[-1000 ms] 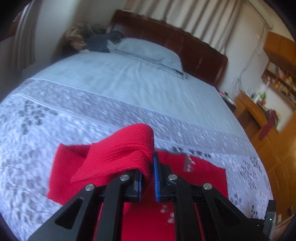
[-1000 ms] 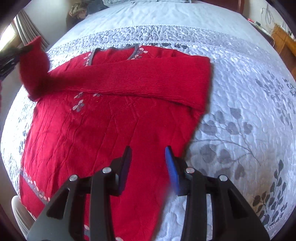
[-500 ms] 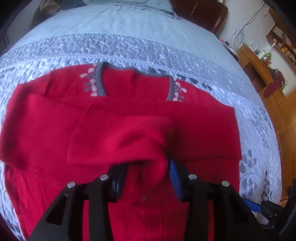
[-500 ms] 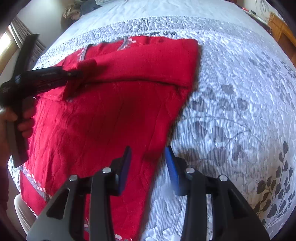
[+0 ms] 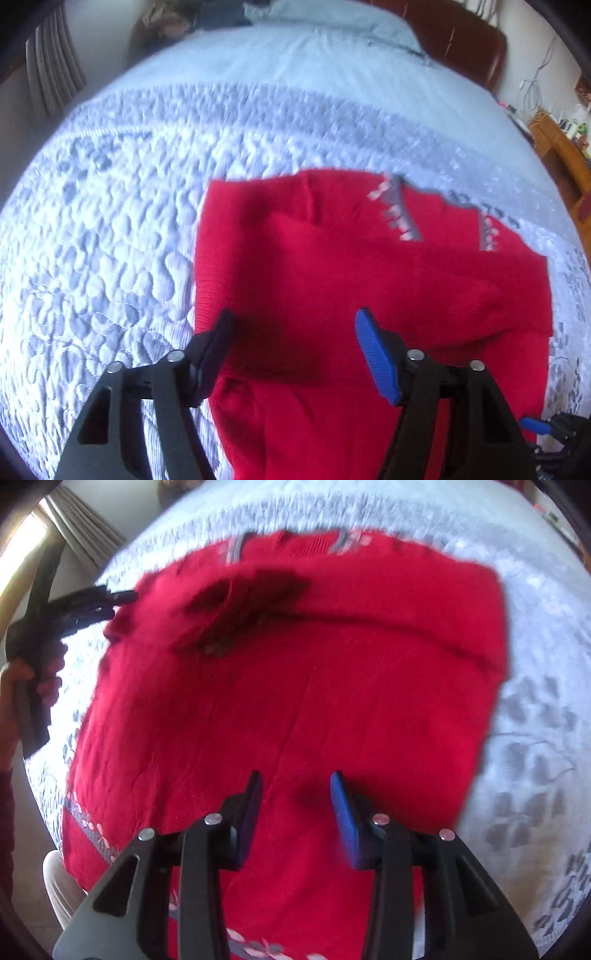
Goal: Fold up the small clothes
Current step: 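Lay the sleeve across the sweater body with the left gripper and release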
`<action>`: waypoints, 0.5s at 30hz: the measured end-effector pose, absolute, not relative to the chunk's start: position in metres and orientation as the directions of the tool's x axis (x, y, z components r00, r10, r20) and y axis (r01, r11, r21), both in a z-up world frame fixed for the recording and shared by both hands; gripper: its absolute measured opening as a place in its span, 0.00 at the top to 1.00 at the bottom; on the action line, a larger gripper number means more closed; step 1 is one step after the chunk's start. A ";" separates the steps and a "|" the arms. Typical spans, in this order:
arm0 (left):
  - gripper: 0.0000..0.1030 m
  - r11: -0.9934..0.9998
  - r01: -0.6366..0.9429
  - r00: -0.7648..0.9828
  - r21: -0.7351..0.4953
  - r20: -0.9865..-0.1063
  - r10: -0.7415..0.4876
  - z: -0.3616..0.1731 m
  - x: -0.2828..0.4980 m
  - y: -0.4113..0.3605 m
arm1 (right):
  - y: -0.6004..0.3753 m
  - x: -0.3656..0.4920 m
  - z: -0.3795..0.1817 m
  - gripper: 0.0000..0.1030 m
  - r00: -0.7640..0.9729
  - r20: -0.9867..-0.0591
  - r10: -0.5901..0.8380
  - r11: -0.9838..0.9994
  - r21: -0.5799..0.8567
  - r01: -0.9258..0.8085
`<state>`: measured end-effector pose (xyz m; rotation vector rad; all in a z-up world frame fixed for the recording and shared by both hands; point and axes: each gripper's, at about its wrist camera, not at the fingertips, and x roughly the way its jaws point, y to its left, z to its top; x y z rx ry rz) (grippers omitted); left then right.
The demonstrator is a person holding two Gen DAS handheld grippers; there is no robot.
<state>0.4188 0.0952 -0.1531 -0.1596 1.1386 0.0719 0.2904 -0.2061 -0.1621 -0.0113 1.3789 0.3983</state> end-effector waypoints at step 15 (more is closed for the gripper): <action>0.37 0.980 -0.085 0.324 -0.180 -0.935 -0.143 -0.187 0.443 0.114 | -0.079 0.390 -0.101 0.61 0.100 -0.953 0.287 0.899 0.233 -0.370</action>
